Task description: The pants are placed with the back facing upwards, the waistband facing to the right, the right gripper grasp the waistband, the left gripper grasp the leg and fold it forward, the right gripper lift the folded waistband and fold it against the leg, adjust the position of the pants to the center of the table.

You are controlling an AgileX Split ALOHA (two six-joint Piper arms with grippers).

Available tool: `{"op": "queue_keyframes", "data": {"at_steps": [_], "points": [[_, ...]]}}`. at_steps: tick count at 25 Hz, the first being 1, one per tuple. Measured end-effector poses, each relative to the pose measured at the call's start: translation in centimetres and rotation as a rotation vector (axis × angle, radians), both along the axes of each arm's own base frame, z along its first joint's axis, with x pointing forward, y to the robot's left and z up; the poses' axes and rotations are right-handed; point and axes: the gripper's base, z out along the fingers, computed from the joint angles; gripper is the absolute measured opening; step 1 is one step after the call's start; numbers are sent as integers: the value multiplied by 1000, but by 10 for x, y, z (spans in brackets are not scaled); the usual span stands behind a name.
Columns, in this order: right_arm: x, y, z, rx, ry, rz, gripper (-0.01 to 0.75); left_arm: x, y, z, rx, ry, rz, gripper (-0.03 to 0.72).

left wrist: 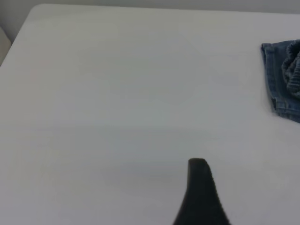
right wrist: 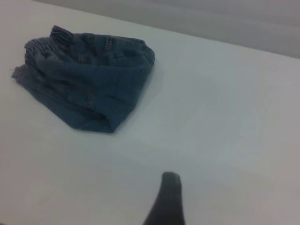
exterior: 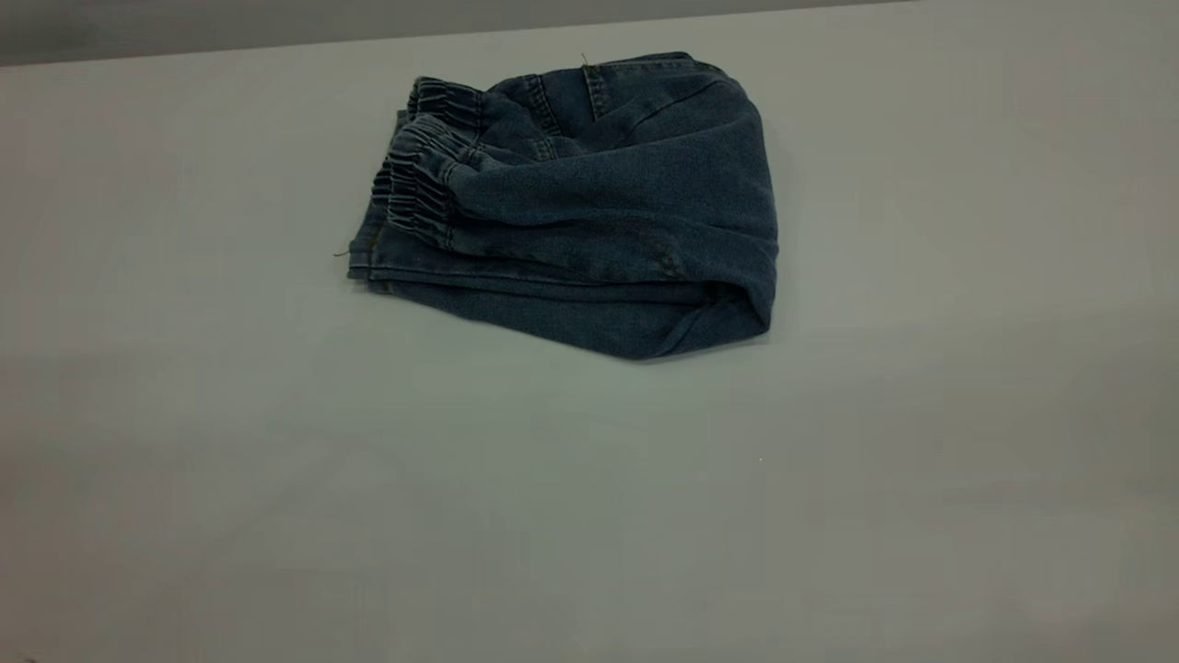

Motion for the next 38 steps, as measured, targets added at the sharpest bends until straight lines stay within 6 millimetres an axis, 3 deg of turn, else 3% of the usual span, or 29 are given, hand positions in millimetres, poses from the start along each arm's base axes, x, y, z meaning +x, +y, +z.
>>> {"op": "queue_keyframes", "data": {"at_steps": [13,23,38], "points": [[0,-1,0,-6,0,-4,587,0,0,0,0,0,-1,462],[2,-15,-1,44,13,-205,587,0,0,0,0,0,-1,462],[2,-12,-1,5,5,-146,587,0,0,0,1,-1,-1,462]]}}
